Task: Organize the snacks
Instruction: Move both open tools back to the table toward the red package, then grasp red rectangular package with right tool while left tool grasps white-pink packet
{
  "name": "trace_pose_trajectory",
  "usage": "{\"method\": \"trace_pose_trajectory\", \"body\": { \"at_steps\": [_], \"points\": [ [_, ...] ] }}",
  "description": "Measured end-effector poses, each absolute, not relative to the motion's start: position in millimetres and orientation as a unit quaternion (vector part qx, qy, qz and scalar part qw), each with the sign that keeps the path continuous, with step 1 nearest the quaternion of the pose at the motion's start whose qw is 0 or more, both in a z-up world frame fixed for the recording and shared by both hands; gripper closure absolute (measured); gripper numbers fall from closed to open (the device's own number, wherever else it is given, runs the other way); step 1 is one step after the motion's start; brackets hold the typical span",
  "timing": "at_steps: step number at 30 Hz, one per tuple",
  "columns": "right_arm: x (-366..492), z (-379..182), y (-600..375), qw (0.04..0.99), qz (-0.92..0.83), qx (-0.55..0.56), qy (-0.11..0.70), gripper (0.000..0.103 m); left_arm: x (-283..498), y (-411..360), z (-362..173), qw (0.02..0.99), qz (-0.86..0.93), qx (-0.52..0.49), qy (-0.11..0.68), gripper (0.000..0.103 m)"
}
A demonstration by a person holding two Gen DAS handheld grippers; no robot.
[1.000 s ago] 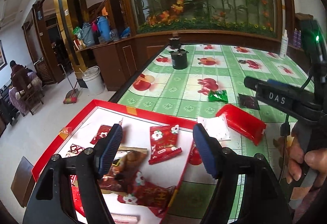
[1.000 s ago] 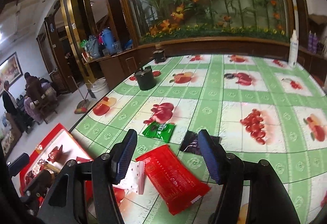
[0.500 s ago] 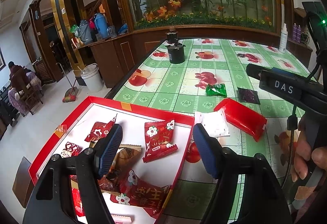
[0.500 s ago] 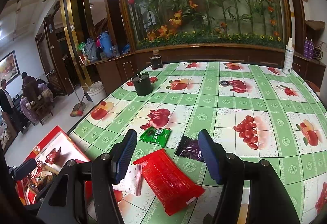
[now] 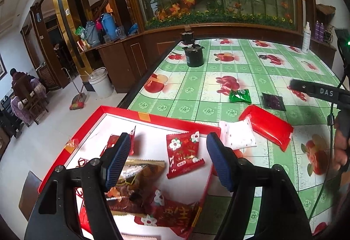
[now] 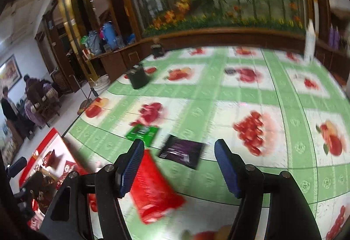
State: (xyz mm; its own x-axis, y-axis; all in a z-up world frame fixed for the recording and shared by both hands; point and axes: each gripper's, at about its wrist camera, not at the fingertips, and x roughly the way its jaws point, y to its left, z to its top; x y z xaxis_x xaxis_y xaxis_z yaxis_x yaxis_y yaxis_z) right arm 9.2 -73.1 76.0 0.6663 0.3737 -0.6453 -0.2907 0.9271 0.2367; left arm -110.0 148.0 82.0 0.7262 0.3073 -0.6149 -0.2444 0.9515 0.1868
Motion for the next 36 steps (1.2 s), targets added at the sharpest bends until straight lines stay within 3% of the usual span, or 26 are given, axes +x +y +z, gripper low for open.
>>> {"method": "trace_pose_trajectory", "body": {
  "at_steps": [7,15,17,20,21,23,25,36],
  "points": [
    [24.9,52.6,-84.3,0.891,0.179,0.050,0.415,0.033,-89.0,131.1,75.7,0.922,0.127,0.074,0.358,0.032],
    [-7.2,32.4,-14.4,0.864,0.259,-0.103,0.418,0.033,-88.2,134.0,66.6,0.918,0.125,0.055,0.372,0.032],
    [-12.6,28.2,-6.2,0.866,0.266,-0.120,0.407,0.027,-87.9,131.8,63.8,0.917,0.119,0.057,0.377,0.032],
    [-11.3,19.6,-0.8,0.858,0.267,-0.124,0.421,0.027,-88.3,129.1,63.4,0.916,0.113,0.060,0.380,0.032],
    [-12.0,17.1,-0.1,0.858,0.263,-0.130,0.421,0.028,-87.7,128.4,63.5,0.916,0.110,0.059,0.381,0.032],
    [-14.1,19.0,-1.8,0.858,0.264,-0.136,0.418,0.046,-87.0,125.6,63.2,0.915,0.104,0.060,0.385,0.032],
    [-12.4,20.8,-4.9,0.859,0.258,-0.136,0.422,0.050,-85.2,119.6,61.7,0.914,0.099,0.066,0.388,0.032],
    [23.6,25.8,-57.1,0.870,0.141,-0.070,0.466,0.050,-27.9,79.8,44.2,0.891,0.048,0.103,0.439,0.032]
  ]
}}
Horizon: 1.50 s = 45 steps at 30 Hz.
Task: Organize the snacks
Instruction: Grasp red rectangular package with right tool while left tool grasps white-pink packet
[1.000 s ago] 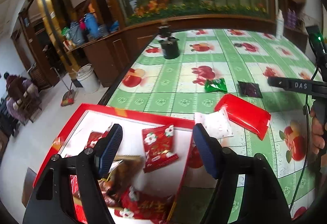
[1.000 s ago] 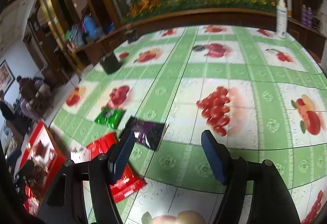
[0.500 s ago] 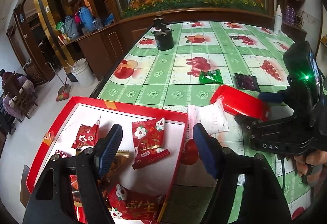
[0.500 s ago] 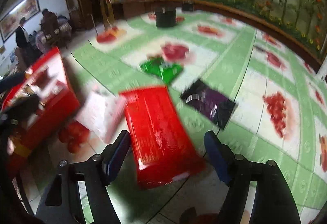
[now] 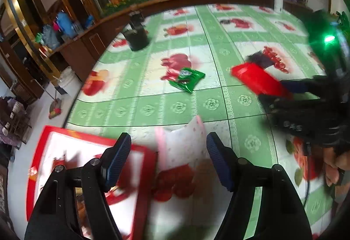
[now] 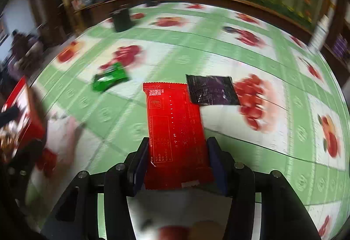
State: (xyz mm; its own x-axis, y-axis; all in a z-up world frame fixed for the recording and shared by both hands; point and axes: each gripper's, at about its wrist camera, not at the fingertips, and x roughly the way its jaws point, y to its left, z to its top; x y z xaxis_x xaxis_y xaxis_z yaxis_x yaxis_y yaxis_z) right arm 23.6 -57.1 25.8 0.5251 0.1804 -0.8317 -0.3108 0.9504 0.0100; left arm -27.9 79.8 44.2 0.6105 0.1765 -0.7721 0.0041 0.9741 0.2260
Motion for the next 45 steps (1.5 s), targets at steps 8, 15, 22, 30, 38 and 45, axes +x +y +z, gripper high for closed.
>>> {"method": "trace_pose_trajectory", "body": {
  "at_steps": [8,15,22,30,38,45],
  "points": [
    [28.7,26.3,-67.8,0.872,0.123,-0.059,0.471,0.048,-4.4,71.7,24.0,0.877,0.036,0.097,0.470,0.032],
    [30.5,25.2,-65.9,0.871,0.124,-0.058,0.472,0.048,-8.9,54.1,15.5,0.867,-0.055,0.052,0.493,0.044],
    [30.7,25.2,-67.1,0.870,0.129,-0.058,0.473,0.047,-41.9,31.7,36.7,0.884,-0.103,0.076,0.449,0.044],
    [30.3,24.8,-66.0,0.871,0.128,-0.059,0.472,0.047,-70.0,47.6,48.4,0.883,-0.107,0.128,0.440,0.027],
    [30.2,24.7,-67.4,0.872,0.128,-0.059,0.469,0.046,-69.0,44.2,17.0,0.861,-0.107,0.120,0.482,0.026],
    [29.8,24.8,-67.4,0.872,0.128,-0.060,0.469,0.047,-69.2,47.4,15.4,0.866,-0.122,0.071,0.480,0.054]
  ]
}}
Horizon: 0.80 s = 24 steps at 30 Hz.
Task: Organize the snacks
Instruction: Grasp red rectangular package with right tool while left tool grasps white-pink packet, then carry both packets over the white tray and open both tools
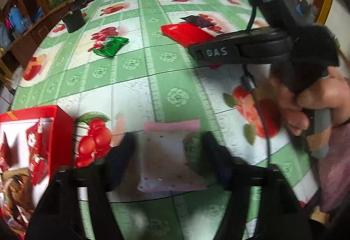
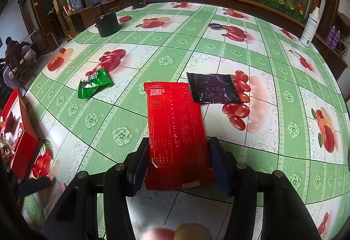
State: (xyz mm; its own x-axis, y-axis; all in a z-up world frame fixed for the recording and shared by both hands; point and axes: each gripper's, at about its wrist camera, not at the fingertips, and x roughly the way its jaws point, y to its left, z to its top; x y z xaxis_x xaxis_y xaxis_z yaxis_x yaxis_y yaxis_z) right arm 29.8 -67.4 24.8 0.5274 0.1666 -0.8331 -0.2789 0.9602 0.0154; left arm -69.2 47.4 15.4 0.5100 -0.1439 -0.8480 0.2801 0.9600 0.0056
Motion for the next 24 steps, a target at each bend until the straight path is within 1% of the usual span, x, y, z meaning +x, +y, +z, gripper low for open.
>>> {"method": "trace_pose_trajectory", "body": {
  "at_steps": [3,10,11,17,24],
  "points": [
    [30.0,25.4,-67.0,0.872,0.127,-0.063,0.469,0.049,-72.7,47.6,16.4,0.870,-0.115,0.072,0.474,0.064],
    [30.4,27.2,-70.0,0.871,0.135,-0.042,0.470,0.052,-83.1,54.5,22.3,0.883,-0.096,0.069,0.455,0.076],
    [30.1,27.7,-70.5,0.870,0.138,-0.037,0.471,0.052,-84.8,55.6,23.9,0.885,-0.096,0.066,0.452,0.079],
    [27.1,29.1,-68.4,0.863,0.167,-0.011,0.476,0.052,-89.0,64.4,24.1,0.891,-0.085,0.052,0.442,0.080],
    [24.0,29.3,-64.4,0.863,0.174,-0.004,0.475,0.052,-90.4,86.3,26.4,0.897,-0.077,-0.001,0.436,0.081]
  ]
}}
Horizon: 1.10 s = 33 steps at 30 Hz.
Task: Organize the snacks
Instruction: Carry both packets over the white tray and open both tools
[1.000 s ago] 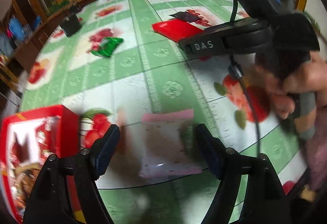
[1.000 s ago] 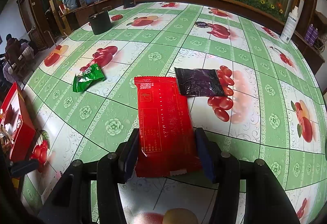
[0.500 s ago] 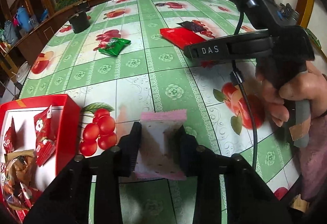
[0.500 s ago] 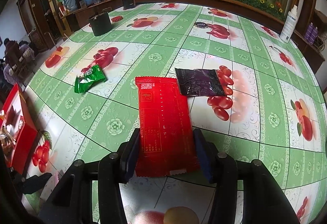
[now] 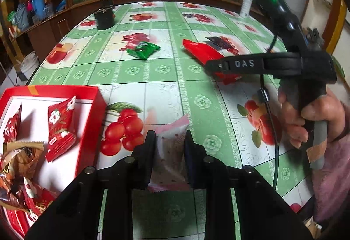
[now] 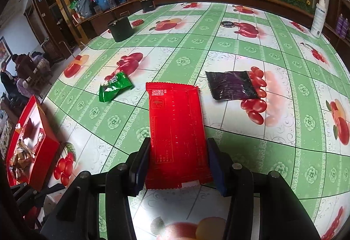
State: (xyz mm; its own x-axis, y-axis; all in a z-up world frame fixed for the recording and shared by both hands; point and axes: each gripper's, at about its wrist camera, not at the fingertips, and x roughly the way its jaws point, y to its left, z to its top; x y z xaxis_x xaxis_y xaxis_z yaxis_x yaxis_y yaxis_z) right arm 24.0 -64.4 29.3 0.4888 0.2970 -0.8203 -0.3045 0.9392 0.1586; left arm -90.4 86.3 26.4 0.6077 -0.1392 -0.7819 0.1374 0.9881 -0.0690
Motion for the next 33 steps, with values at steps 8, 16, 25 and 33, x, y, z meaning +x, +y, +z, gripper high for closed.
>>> {"method": "trace_pose_trajectory", "body": {
  "at_steps": [8,16,25,33],
  "points": [
    [17.3,43.6,-63.6,0.872,0.212,0.025,0.440,0.053,-106.9,91.9,52.9,0.918,-0.075,0.006,0.389,0.082],
    [-4.9,66.4,-53.4,0.894,0.257,0.030,0.365,0.053,-133.3,120.7,92.3,0.940,-0.057,-0.009,0.335,0.082],
    [-29.4,79.2,-25.0,0.886,0.326,0.051,0.326,0.053,-172.5,200.5,120.8,0.958,0.024,-0.028,0.285,0.081],
    [-65.9,84.4,51.2,0.847,0.417,0.050,0.325,0.053,-180.3,238.1,92.0,0.946,0.065,-0.051,0.313,0.081]
  ]
}}
